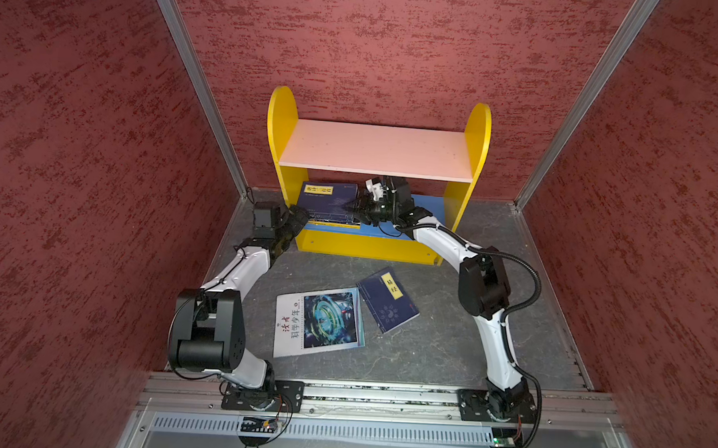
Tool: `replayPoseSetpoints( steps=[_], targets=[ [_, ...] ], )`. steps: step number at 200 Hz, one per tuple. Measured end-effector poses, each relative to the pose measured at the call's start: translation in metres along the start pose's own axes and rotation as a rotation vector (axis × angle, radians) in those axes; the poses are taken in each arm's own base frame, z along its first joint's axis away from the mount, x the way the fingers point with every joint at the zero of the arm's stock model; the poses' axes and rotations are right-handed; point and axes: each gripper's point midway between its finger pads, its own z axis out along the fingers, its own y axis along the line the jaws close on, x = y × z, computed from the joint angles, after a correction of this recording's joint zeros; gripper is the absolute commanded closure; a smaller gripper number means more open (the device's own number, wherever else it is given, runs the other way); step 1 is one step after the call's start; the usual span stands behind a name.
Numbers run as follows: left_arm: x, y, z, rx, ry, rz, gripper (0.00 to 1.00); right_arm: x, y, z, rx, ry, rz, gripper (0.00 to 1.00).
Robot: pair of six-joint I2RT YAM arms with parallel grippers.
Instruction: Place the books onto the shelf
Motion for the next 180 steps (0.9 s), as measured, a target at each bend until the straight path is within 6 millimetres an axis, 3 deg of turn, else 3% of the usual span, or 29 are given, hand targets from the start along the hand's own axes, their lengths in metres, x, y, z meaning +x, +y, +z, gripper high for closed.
replayPoseSetpoints(
  steps=[25, 64, 180],
  targets=[
    [-0.001, 0.001, 0.0, -0.005, -0.008, -0.001, 0.0, -0.004, -0.002, -0.002, 0.029, -0.013, -0.017, 0.61],
    [-0.002, 0.001, 0.0, -0.008, -0.012, -0.011, 0.0, -0.009, -0.008, -0.007, 0.091, -0.029, -0.042, 0.72],
    [-0.004, -0.001, 0.001, -0.015, -0.009, -0.013, 0.01, -0.012, -0.024, -0.022, 0.225, -0.048, -0.069, 0.76]
  ],
)
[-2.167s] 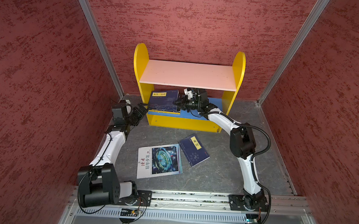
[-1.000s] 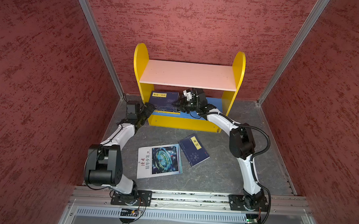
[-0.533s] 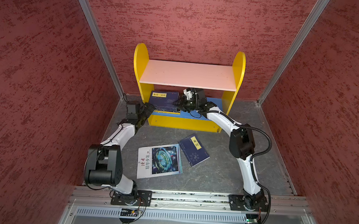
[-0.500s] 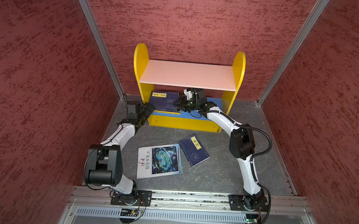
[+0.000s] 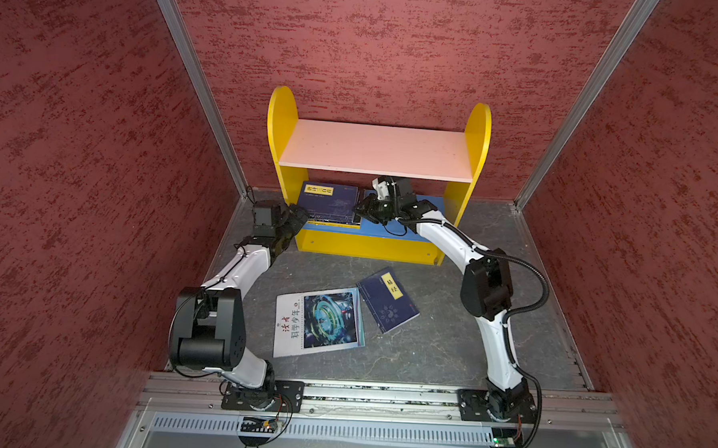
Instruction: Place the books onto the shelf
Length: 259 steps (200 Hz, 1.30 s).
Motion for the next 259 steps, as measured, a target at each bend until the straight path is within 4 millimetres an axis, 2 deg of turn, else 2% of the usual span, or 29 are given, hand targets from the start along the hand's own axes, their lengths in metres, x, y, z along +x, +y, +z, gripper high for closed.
replayPoseSetpoints(
  steps=[40, 54, 85, 173, 259],
  targets=[
    [-0.002, 0.001, 0.0, -0.004, -0.001, -0.003, 0.01, 0.0, 0.0, 0.0, -0.001, 0.0, 0.0, 0.75],
    [-0.002, 0.001, -0.001, -0.004, -0.001, -0.004, 0.01, 0.0, 0.0, 0.0, -0.001, 0.0, 0.0, 0.66],
    [-0.002, 0.001, -0.001, -0.003, 0.0, -0.004, 0.0, -0.007, 0.009, -0.003, -0.014, -0.015, -0.006, 0.57],
    [-0.003, 0.003, -0.002, -0.014, 0.004, 0.004, 0.01, -0.029, 0.002, 0.015, 0.011, -0.089, 0.01, 0.64],
    [-0.007, 0.005, -0.004, -0.015, 0.002, 0.005, 0.01, -0.033, 0.001, 0.02, 0.03, -0.128, -0.001, 0.66]
  ],
)
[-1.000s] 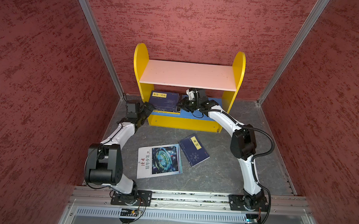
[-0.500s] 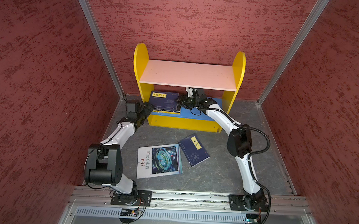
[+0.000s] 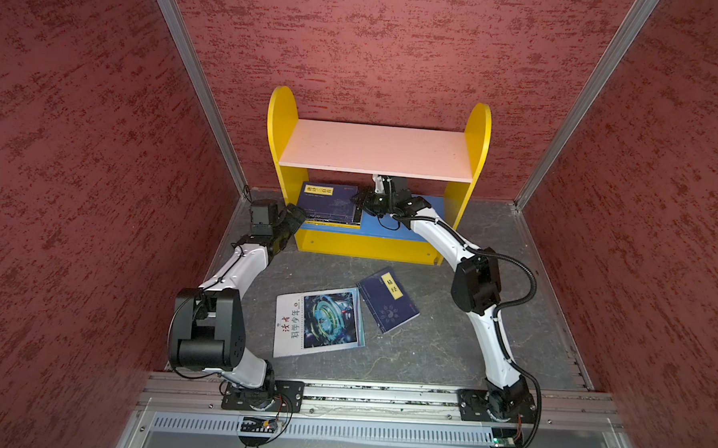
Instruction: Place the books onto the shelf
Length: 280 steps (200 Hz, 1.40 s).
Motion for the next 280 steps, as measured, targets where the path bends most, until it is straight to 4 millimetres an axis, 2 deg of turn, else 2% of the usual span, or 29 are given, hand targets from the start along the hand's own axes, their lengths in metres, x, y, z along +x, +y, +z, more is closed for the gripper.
replayPoseSetpoints(
  steps=[92, 144, 165, 194, 218, 244, 280],
  targets=[
    [-0.007, -0.002, -0.008, 0.025, 0.009, 0.012, 0.01, 0.002, 0.005, 0.003, -0.039, 0.019, -0.056, 0.65],
    [-0.01, -0.012, -0.012, 0.065, 0.005, 0.018, 0.01, 0.001, 0.008, 0.004, -0.057, 0.026, -0.073, 0.62],
    [-0.012, -0.02, -0.017, 0.095, 0.001, 0.032, 0.01, 0.001, 0.008, 0.004, -0.061, 0.03, -0.084, 0.6],
    [-0.015, -0.041, -0.03, 0.185, -0.007, 0.074, 0.01, 0.001, 0.008, 0.004, -0.06, 0.029, -0.108, 0.57],
    [-0.012, -0.059, -0.04, 0.266, 0.01, 0.125, 0.01, 0.001, 0.01, 0.002, -0.061, 0.025, -0.155, 0.49],
    [0.002, -0.071, -0.053, 0.328, 0.047, 0.189, 0.01, 0.013, 0.009, -0.014, -0.041, 0.035, -0.209, 0.42],
    [0.034, -0.082, -0.074, 0.383, 0.121, 0.278, 0.01, 0.043, -0.008, -0.062, 0.03, 0.044, -0.218, 0.36]
  ],
)
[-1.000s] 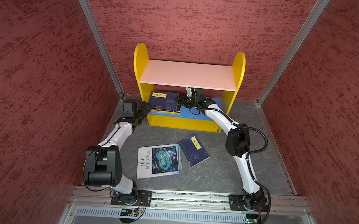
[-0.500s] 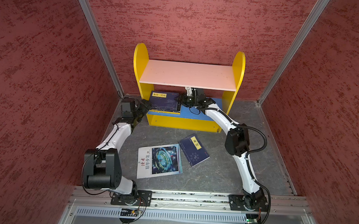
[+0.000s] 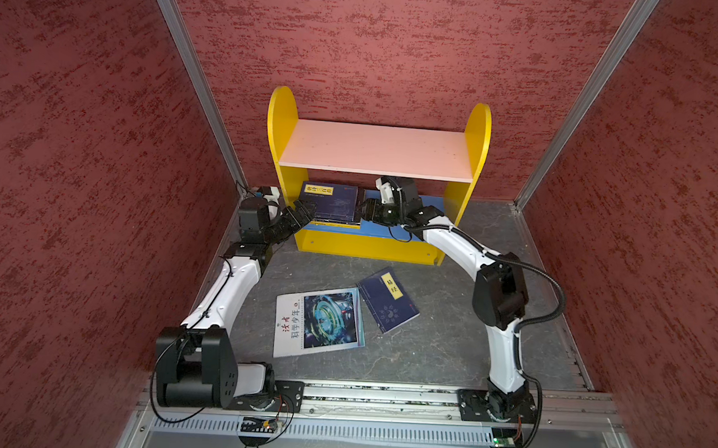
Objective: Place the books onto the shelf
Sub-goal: 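Open the right gripper and withdraw both grippers from the shelf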
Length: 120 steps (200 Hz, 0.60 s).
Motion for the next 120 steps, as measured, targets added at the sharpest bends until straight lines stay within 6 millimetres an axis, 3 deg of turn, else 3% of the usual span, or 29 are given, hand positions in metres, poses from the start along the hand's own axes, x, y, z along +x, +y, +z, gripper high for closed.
replayPoseSetpoints(
  steps=[29, 66, 92, 120],
  targets=[
    [0.038, -0.008, -0.002, 0.008, 0.101, 0.03, 0.01, 0.024, -0.012, -0.038, 0.048, -0.039, -0.002, 0.31],
    [0.109, -0.007, 0.0, -0.01, 0.304, 0.051, 0.01, 0.05, -0.032, -0.079, 0.128, -0.091, -0.016, 0.25],
    [0.16, -0.007, -0.004, -0.024, 0.455, 0.085, 0.01, 0.071, -0.054, -0.092, 0.2, -0.094, -0.016, 0.21],
    [0.212, -0.011, -0.007, -0.027, 0.613, 0.144, 0.01, 0.099, -0.084, -0.093, 0.274, -0.059, 0.006, 0.2]
  ],
)
